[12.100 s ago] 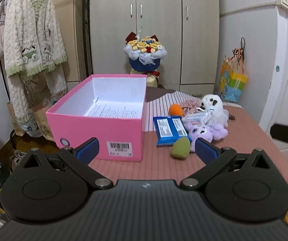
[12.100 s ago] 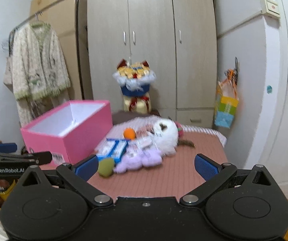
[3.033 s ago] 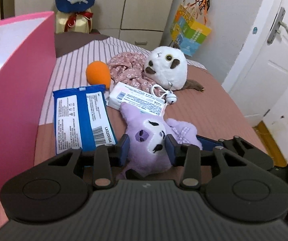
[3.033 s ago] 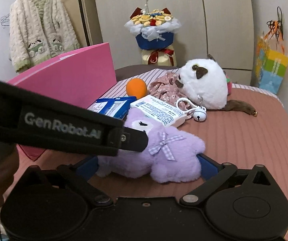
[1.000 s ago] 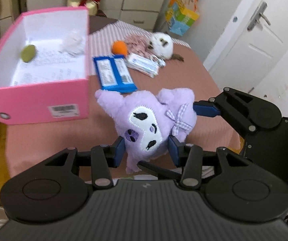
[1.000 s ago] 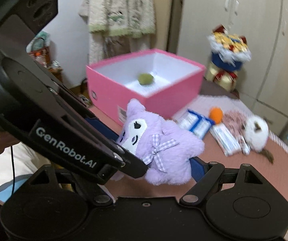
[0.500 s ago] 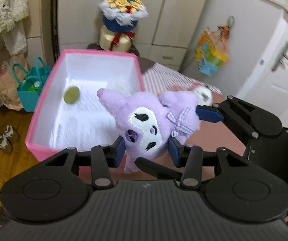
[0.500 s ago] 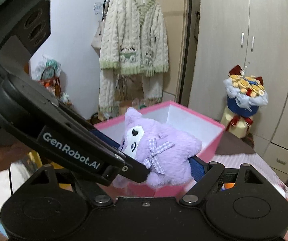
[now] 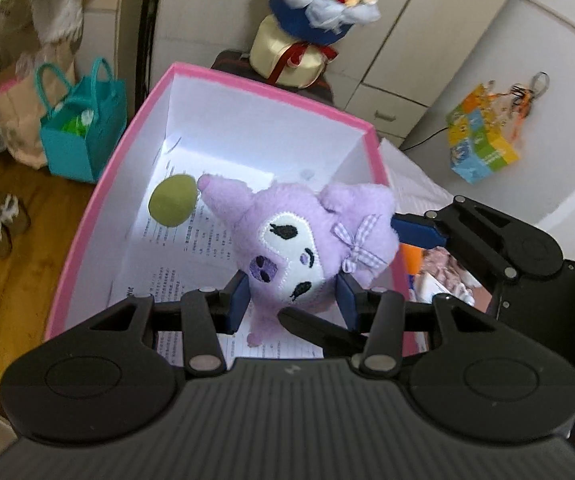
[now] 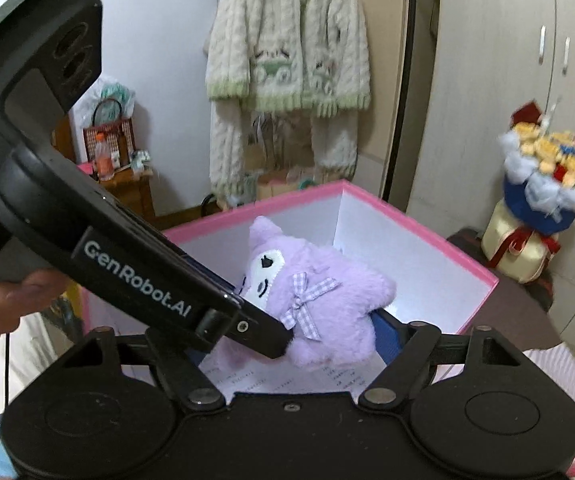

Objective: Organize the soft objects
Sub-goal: 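Carry the lavender plush with the left tool over the box and release it, then withdraw both tools from the box back toward the bed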

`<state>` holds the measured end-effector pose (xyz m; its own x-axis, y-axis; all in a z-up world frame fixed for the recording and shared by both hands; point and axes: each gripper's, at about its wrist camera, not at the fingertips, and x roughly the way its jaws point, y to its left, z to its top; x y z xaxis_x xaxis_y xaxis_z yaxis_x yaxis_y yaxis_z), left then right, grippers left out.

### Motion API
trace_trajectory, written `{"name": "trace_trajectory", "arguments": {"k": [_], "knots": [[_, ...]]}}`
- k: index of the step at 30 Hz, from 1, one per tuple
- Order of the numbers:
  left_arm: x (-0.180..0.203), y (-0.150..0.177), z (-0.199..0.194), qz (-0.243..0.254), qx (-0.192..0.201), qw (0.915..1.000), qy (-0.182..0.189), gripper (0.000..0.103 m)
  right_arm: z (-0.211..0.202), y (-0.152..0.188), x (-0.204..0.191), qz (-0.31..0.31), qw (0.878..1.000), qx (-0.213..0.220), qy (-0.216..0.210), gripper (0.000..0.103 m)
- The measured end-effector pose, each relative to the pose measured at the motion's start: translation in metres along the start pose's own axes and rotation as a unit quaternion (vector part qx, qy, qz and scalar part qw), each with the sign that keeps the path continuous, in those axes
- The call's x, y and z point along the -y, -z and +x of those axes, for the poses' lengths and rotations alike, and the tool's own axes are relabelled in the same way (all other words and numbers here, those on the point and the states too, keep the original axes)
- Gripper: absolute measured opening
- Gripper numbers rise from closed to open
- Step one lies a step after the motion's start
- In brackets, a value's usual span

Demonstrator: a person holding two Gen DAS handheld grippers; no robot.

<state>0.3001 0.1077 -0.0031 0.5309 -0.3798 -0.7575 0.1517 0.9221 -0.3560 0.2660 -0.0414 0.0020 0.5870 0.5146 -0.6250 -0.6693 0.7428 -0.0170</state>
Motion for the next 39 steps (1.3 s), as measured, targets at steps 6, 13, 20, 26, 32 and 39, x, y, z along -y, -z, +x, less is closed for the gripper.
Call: {"name": "trace_trajectory", "arguments": {"k": [6, 13, 20, 26, 32, 39], "knots": [[-0.007, -0.012, 0.023, -0.022, -0.012, 0.9996, -0.013, 0.045, 0.029, -0.009, 0.015, -0.027, 0.999, -0.037, -0.002, 0.081], [-0.018, -0.016, 0.027, -0.044, -0.005, 0.9987, -0.025, 0.048, 0.047, -0.010, 0.026, -0.038, 0.998, -0.046, 0.006, 0.084], [-0.007, 0.001, -0.008, 0.036, 0.047, 0.9967, -0.055, 0.054, 0.021, 0.000, 0.018, -0.044, 0.998, -0.018, 0.029, 0.084], [0.007, 0.020, -0.041, 0.102, 0.063, 0.9914, -0.054, 0.054, -0.013, 0.007, -0.002, -0.053, 0.998, -0.008, 0.018, 0.084], [0.025, 0.044, -0.076, 0.155, 0.083, 0.9827, -0.058, 0.056, -0.050, 0.011, -0.025, -0.049, 0.999, 0.003, 0.018, 0.084], [0.041, 0.072, -0.110, 0.191, 0.099, 0.9753, -0.052, 0.058, -0.087, 0.017, -0.051, -0.055, 0.998, 0.006, 0.027, 0.084]]}}
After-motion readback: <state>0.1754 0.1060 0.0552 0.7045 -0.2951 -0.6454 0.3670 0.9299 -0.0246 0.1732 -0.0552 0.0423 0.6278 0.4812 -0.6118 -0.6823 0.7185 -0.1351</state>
